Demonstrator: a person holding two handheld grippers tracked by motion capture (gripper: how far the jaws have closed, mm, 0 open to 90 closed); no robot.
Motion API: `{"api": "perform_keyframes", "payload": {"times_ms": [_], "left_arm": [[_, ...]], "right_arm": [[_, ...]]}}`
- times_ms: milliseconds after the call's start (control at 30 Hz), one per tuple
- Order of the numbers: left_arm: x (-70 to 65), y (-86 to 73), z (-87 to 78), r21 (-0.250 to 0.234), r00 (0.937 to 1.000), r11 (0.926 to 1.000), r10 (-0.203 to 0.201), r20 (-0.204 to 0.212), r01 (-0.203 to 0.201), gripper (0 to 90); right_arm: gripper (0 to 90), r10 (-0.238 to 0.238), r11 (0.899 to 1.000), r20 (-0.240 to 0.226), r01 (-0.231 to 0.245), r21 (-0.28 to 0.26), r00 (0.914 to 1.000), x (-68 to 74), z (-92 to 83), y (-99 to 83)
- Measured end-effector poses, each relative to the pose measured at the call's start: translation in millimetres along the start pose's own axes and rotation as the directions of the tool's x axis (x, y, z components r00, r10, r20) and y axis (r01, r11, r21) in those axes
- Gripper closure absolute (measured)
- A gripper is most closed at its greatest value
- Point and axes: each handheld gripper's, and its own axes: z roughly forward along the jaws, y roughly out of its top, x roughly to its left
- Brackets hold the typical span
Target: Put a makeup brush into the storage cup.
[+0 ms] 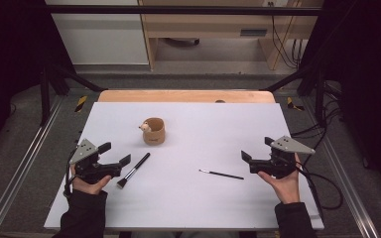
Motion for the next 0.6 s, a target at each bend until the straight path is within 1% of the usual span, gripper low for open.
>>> {"api": "perform_keyframes", "payload": {"times_ms": [267, 400, 500, 600], "left_arm": [[-0.9, -2.9, 3.1, 0.015, 1.0, 0.9999, 0.003, 0.002, -0.003, 10.1], [-0.9, -3.1, 3.0, 0.015, 1.0, 0.9999, 0.003, 0.001, -0.003, 10.1], [-1.2, -3.3, 3.6, 0.016, 1.0, 0.9999, 0.002, 0.002, -0.003, 10.2], [-1.7, -3.5, 3.8, 0.017, 1.0, 0.9998, 0.004, 0.002, -0.004, 10.2]], "right_arm": [[4.6, -0.028, 0.999, -0.017, 0.029, 0.026, 0.9995, 6.7, 6.0, 2.4], [4.7, -0.043, 0.998, -0.023, 0.044, 0.042, 0.9988, 11.8, 12.3, 3.1], [5.1, -0.045, 0.997, -0.026, 0.046, 0.054, 0.9986, 15.5, 16.7, 3.7], [5.5, -0.063, 0.996, -0.039, 0.065, 0.067, 0.9973, 18.8, 22.9, 3.9]]}}
